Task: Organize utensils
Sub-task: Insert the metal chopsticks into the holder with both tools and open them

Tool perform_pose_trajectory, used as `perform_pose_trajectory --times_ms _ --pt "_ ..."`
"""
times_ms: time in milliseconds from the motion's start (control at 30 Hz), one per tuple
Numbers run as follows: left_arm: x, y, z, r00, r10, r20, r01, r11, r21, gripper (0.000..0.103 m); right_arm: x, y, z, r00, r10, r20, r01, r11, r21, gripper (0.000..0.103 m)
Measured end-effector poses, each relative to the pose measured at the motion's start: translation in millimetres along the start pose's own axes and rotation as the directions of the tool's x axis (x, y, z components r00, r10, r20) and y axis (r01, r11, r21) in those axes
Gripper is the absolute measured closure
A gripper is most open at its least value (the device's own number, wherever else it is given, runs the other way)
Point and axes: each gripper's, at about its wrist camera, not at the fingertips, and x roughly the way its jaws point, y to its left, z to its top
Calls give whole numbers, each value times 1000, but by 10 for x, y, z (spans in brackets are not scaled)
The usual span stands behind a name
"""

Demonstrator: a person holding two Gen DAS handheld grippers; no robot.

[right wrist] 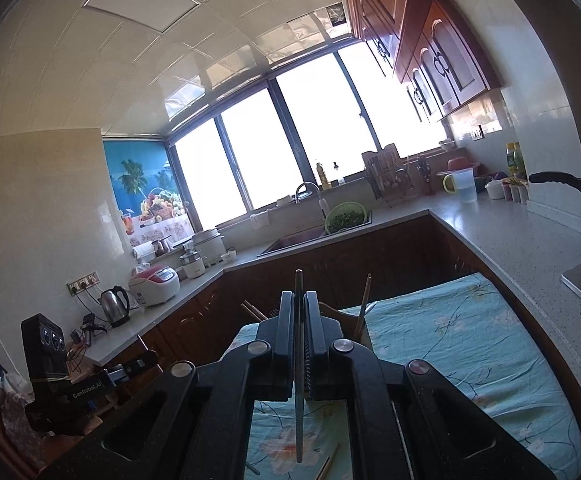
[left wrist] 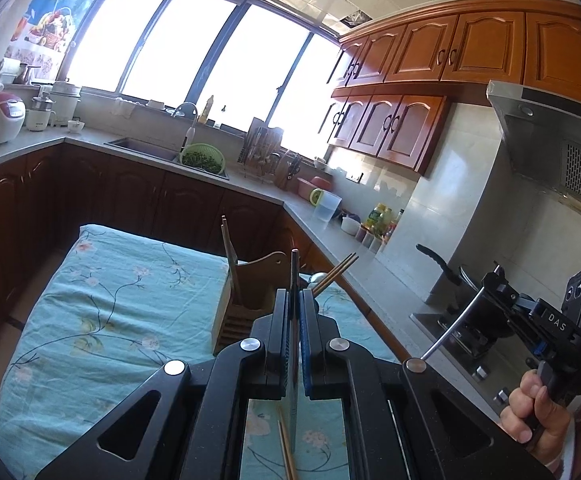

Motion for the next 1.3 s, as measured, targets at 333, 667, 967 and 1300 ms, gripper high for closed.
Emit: perform_pose_trajectory --times_ms 333,667,967,1300 --pt "585 133 342 997 32 73 -31 999 -6 100 663 -219 178 999 -46 -4 46 998 30 99" --pt "1273 287 652 974 92 206 -85 996 -40 100 1292 -298 459 989 -121 82 122 993 -3 99" --pt "1861 257 206 972 138 188 -141 990 -1 100 1598 -356 170 984 -164 66 168 985 -49 99" --pt "2102 314 22 985 148 90 -150 989 10 100 1824 -601 -211 984 -169 -46 171 985 22 99"
